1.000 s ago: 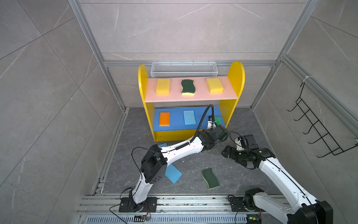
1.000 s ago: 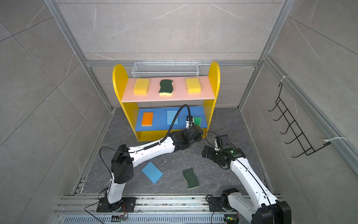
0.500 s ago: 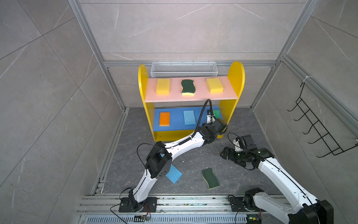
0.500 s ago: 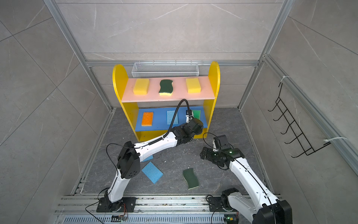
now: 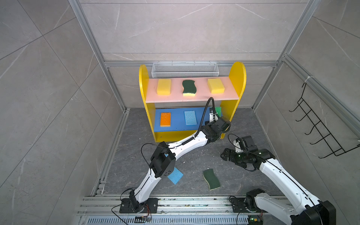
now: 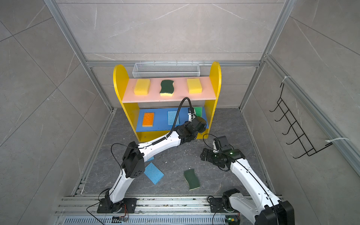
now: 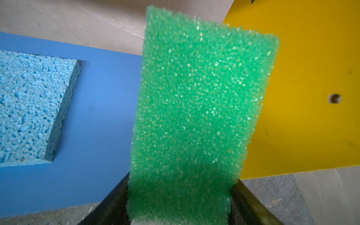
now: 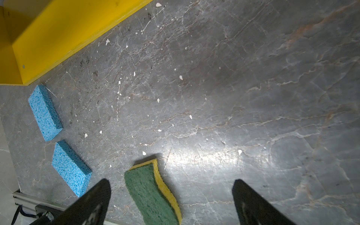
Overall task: Place and organize the cleaning sponges onto the shelf
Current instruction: 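Carry the green sponge with the left gripper over the blue shelf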
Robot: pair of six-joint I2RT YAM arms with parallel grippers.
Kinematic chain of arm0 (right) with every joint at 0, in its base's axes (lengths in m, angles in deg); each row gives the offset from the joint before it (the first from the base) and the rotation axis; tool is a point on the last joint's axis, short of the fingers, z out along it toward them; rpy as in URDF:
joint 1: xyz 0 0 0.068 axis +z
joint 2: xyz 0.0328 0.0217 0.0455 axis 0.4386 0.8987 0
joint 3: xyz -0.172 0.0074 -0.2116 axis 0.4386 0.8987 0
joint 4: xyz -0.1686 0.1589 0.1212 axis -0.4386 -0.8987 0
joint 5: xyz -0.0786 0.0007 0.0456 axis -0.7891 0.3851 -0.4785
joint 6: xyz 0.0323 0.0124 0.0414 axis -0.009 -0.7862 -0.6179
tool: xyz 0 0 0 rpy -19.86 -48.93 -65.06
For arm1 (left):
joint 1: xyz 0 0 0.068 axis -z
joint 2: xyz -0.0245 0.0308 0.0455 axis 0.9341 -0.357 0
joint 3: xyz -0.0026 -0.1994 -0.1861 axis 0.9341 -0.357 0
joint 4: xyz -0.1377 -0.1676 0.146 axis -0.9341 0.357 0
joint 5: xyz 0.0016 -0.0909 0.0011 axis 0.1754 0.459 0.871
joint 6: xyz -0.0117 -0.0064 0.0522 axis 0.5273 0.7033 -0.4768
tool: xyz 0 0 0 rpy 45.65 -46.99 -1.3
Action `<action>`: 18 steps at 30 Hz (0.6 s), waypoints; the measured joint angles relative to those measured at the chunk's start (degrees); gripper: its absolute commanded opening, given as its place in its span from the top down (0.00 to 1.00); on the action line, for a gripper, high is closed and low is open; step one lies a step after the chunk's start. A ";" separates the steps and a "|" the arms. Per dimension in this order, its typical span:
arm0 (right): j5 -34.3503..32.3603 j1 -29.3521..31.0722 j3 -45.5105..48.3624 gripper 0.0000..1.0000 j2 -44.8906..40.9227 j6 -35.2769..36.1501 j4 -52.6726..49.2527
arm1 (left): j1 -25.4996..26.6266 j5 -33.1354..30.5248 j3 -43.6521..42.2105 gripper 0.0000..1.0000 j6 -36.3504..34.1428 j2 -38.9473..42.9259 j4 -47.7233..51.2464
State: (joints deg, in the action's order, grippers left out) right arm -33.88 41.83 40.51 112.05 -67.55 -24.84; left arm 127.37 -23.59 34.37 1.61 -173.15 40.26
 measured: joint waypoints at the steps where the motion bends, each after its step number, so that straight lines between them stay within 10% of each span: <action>1: 0.00 0.17 0.02 0.01 0.00 0.00 0.00 | -0.11 -0.04 0.83 0.31 0.02 -0.50 0.00; 18: -0.26 1.55 0.02 0.01 0.00 -0.02 -0.20 | -1.60 -0.35 3.28 0.31 1.55 -3.48 1.22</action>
State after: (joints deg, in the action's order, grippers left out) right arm -34.14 43.38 40.53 112.05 -67.57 -25.03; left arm 125.77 -23.94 37.65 3.16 -176.62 41.49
